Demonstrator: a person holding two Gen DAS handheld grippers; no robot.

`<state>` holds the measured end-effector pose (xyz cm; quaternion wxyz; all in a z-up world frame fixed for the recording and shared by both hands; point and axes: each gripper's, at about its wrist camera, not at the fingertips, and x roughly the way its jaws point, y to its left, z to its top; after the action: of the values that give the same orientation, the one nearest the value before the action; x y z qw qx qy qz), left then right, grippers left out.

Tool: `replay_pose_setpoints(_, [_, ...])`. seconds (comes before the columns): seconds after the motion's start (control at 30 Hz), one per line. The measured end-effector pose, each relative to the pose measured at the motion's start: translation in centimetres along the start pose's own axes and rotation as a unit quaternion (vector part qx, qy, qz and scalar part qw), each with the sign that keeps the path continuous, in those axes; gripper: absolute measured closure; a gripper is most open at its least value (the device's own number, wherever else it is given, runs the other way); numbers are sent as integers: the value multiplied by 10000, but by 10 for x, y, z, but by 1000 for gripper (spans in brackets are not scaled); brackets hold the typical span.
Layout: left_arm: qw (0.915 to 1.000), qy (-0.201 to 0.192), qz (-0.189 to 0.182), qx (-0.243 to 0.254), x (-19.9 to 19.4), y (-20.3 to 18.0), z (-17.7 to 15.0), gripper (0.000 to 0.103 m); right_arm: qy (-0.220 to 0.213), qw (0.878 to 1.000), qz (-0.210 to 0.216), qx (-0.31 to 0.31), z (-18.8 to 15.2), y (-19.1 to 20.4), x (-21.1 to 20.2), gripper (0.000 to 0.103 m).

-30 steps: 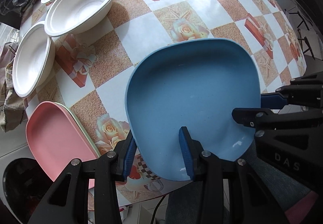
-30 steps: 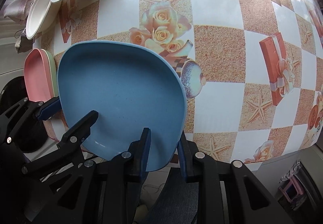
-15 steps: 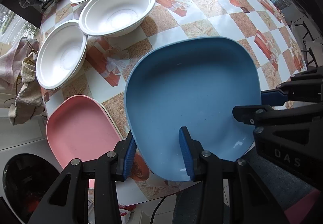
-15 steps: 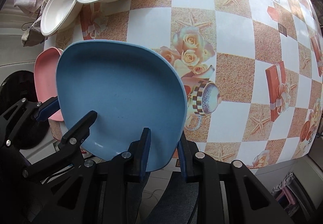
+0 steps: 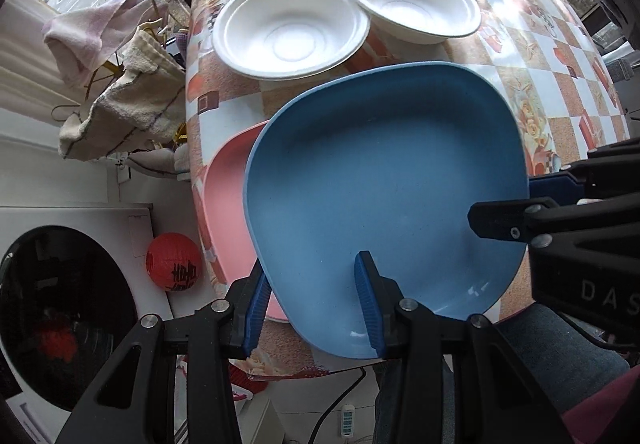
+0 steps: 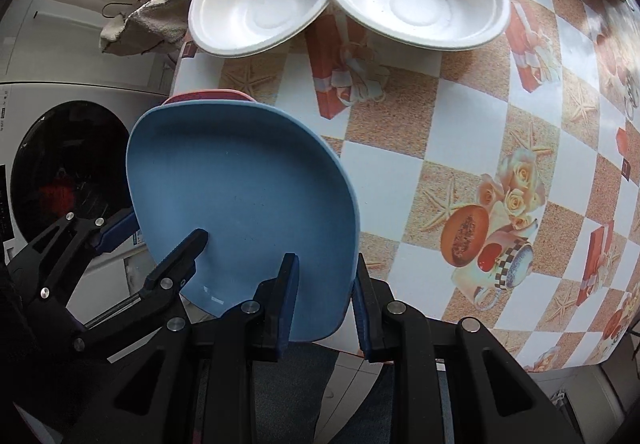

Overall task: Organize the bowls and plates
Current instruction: 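Carry the blue plate with both grippers over the pink plate stack, then lower the blue plate onto the pink plate and open both grippers, then close both grippers on the rim of a white bowl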

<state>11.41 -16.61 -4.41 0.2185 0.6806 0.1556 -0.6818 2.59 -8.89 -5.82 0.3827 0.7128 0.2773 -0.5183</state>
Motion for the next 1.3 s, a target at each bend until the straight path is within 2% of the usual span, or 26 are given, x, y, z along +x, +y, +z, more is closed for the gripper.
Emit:
replay_pose_setpoints(0.13, [9994,36,87,-322,4,28,-6,58,58,9997,103,-218,9,28,12,75])
replay_pose_setpoints(0.23, [9979,-7,47,-642,8,45,-6,53,52,9994,242,-235,10,30,16,74])
replay_pose_setpoints(0.3, [9964,-54,23,-841,8,54,-6,43,9,9998,163,-139,13,27,19,48])
replay_pose_setpoints(0.33, [9957,-90,-10,-920,8,57,-6,41,-57,9998,155,-81,11,20,16,22])
replay_pose_setpoints(0.37, [9950,-120,-56,-987,7,60,-6,40,-122,9997,189,-5,9,13,13,19])
replay_pose_setpoints(0.57, [9936,-231,-436,-1014,-5,58,15,40,-200,9952,41,956,-3,-64,1,19])
replay_pose_setpoints(0.7, [9941,-563,-553,-750,-25,42,53,38,-292,9881,-96,1507,-2,-112,-7,19])
replay_pose_setpoints(0.8, [9947,-767,-482,-494,-33,26,91,34,-415,9834,-99,1766,7,-136,-16,19])
replay_pose_setpoints(0.9, [9946,-898,-397,-335,-33,12,130,34,-566,9797,-13,1923,23,-152,-25,19])
replay_pose_setpoints(1.1, [9958,-835,-292,-240,-11,-10,198,34,-899,9754,-4,2013,62,-166,-35,19])
replay_pose_setpoints(1.3, [9987,-447,65,255,28,-34,234,34,-913,9778,-87,1886,97,-166,-21,19])
